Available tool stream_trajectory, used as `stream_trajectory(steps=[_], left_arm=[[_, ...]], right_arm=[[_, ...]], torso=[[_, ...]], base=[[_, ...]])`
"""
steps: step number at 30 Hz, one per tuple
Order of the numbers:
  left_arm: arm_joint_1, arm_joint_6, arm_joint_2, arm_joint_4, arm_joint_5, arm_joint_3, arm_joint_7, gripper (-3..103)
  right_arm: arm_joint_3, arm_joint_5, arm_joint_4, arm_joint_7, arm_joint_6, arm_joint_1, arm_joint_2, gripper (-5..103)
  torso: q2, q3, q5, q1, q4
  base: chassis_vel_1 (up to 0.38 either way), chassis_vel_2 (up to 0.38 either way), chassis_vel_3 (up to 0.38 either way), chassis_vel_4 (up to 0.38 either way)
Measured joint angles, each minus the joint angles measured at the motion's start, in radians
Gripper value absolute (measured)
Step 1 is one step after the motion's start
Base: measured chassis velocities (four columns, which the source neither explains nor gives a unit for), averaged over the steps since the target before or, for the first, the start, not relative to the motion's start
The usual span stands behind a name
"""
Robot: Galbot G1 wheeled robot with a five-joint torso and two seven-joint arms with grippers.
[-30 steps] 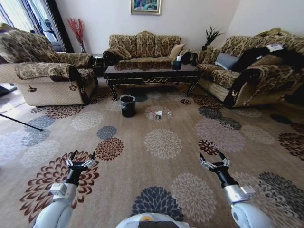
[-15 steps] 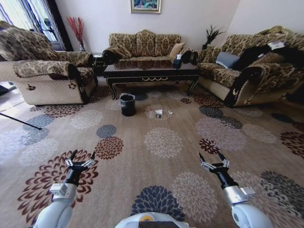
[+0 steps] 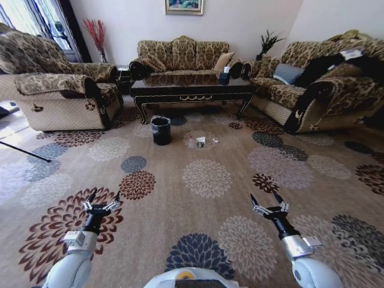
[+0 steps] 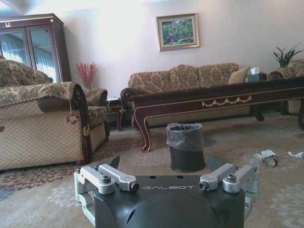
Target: Move to the front of the table and pick up the trash from the floor, then place it into the trash bin.
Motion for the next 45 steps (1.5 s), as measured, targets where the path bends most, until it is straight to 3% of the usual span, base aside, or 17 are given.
stream_trajectory(steps=[6,45], left_arm=[[0.002,-0.008,-0.003,0.001,-0.010,0.002,-0.022,100],[-0.008,-0.026,-0.003,0.016,-0.019,0.004,-0.021,100]], right_arm=[[-0.002,-0.003,-0.001,-0.005,0.000,-0.002,0.004,100],[-0.017,-0.006,-0.004,-0.006,-0.001,0.003,0.018,100]], torso=[[0.000,-0.004,-0.0002,0.000,0.0000],[0.000,0.005,-0.0002,0.002,0.0000]], base=[[0.000,0.000,0.000,0.000],[-0.045,0.047,0.048,-0.044]])
